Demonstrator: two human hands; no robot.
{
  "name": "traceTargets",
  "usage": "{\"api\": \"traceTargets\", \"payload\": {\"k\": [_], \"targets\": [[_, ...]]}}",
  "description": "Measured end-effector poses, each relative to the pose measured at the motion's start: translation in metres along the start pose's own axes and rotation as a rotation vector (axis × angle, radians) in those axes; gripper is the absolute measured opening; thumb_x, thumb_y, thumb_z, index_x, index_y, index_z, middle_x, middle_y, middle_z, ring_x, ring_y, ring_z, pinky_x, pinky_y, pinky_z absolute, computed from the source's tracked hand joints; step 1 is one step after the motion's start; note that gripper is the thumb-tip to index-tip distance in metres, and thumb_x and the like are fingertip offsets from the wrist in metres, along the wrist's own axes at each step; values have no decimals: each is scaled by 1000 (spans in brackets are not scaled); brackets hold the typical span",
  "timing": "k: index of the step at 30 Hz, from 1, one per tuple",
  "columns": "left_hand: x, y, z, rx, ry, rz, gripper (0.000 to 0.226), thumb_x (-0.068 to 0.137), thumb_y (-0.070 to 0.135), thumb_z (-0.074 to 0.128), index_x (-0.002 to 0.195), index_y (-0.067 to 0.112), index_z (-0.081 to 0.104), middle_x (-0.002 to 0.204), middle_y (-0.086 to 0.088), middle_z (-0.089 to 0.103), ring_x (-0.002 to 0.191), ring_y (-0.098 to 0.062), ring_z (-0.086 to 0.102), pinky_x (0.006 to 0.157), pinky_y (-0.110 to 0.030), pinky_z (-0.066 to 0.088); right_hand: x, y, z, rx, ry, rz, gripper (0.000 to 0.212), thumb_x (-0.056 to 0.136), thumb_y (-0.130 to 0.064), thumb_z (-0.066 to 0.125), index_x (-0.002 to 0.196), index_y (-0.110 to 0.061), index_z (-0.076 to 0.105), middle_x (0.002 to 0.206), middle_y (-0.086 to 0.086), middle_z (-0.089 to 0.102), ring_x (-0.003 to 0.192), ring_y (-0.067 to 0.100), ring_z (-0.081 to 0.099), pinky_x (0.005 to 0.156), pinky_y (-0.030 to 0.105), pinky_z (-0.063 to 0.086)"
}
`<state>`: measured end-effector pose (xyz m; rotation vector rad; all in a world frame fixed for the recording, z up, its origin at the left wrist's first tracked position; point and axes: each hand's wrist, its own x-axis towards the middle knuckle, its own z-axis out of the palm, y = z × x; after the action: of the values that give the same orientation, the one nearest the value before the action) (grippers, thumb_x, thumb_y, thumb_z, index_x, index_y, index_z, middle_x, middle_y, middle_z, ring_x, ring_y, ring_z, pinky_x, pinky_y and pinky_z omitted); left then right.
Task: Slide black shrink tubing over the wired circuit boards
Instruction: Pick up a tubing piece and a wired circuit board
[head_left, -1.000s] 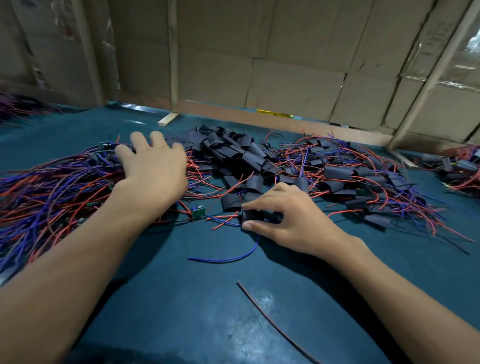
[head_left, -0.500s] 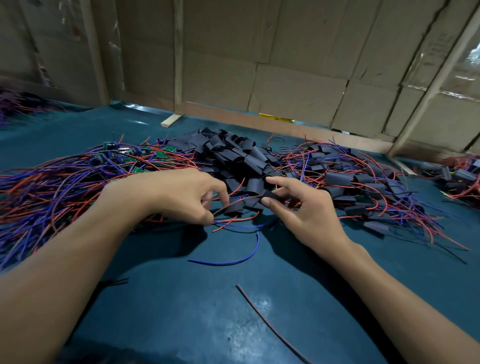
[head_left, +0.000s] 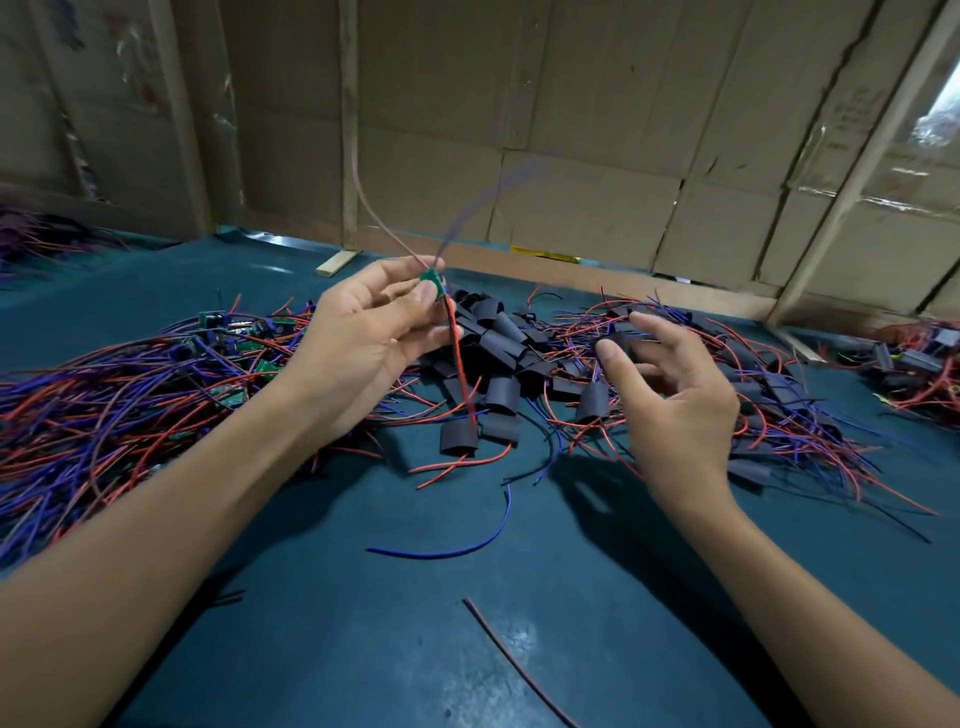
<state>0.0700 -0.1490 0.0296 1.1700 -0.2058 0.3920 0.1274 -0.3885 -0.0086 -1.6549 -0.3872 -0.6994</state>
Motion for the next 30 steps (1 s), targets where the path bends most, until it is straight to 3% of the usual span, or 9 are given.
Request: {"api": "traceTargets", "payload": {"k": [3, 5, 8, 14, 18, 26, 30], "targets": [[0, -4, 0, -252, -2, -74, 17, 100, 1, 50, 112, 10, 59, 103, -12, 71, 94, -24, 71, 80, -34, 60, -2, -2, 4, 121, -112, 58, 29, 87, -21, 81, 114, -21, 71, 93, -3, 77, 82, 7, 72, 79, 21, 53], [-1, -9, 2, -293, 9, -97, 17, 100, 3, 51, 113, 12, 57, 103, -11, 73, 95, -28, 73, 77, -38, 61, -5, -5, 8, 183, -241, 69, 28, 86, -16, 81, 112, -19, 71, 89, 0, 78, 79, 6, 70, 75, 16, 51], [-2, -16, 4, -322, 40, -108, 17, 102, 4, 50, 112, 15, 57, 103, -9, 73, 94, -30, 74, 74, -43, 61, -9, -10, 9, 219, -406, 43, 31, 85, -16, 82, 114, -21, 70, 90, 9, 77, 79, 11, 68, 77, 21, 53], [2, -19, 2, -526, 91, -153, 18, 102, 1, 48, 101, 15, 60, 100, -11, 73, 95, -27, 75, 72, -46, 61, -12, -9, 4, 52, -618, -27, 44, 79, -29, 82, 121, -29, 68, 95, -1, 77, 91, 7, 72, 88, 21, 50], [4, -16, -2, -641, 124, -139, 20, 101, -2, 47, 97, 14, 59, 99, -12, 73, 96, -25, 75, 72, -47, 62, -12, -7, 2, -22, -637, -68, 46, 81, -32, 81, 124, -38, 64, 99, -8, 77, 100, 2, 70, 93, 16, 45], [8, -12, -10, -668, 163, -97, 21, 101, -2, 49, 94, 14, 59, 99, -11, 73, 98, -22, 74, 73, -46, 61, -11, -5, 1, -32, -626, -19, 54, 79, -38, 77, 131, -29, 63, 101, -14, 77, 105, 1, 69, 94, 11, 44], [8, -15, -8, -662, 179, -101, 22, 102, -2, 49, 92, 15, 59, 99, -12, 73, 97, -21, 75, 72, -45, 61, -11, -6, 1, -13, -626, -1, 54, 79, -38, 77, 130, -31, 63, 102, -13, 77, 103, 2, 69, 93, 17, 49]]}}
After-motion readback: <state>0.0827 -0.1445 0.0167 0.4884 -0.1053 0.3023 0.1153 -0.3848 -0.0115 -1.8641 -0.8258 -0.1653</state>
